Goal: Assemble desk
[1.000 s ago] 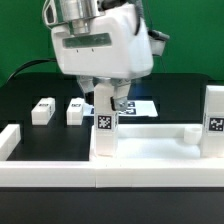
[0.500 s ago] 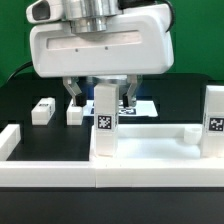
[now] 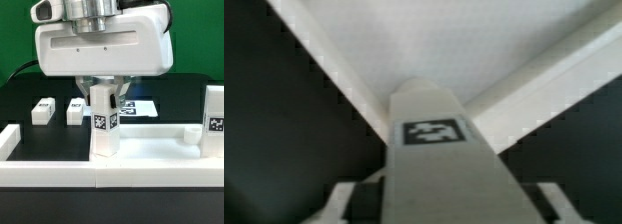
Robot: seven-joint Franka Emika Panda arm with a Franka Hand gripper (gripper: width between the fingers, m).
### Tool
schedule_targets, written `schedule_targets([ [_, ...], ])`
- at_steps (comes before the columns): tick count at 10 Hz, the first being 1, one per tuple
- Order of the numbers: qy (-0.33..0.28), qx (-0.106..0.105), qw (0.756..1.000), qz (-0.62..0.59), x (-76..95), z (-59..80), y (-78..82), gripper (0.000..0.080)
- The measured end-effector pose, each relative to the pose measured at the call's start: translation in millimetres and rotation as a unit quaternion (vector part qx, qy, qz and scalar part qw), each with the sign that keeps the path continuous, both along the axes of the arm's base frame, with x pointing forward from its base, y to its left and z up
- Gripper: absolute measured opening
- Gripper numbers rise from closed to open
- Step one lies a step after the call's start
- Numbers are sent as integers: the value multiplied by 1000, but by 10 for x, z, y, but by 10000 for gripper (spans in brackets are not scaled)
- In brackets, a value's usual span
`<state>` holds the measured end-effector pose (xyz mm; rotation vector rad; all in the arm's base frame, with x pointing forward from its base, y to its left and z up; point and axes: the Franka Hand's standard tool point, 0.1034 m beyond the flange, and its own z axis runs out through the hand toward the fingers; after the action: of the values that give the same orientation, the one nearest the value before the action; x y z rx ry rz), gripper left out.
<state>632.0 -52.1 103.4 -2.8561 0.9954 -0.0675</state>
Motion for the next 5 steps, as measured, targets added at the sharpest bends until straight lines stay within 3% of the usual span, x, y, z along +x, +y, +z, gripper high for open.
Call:
schedule_targets([
  [1,2,2,1000,-21,-1,-1,-2,290],
  [3,18,14,983,-181,2,12,2,290],
  [5,36,37,933,-357,2,5,27,290],
])
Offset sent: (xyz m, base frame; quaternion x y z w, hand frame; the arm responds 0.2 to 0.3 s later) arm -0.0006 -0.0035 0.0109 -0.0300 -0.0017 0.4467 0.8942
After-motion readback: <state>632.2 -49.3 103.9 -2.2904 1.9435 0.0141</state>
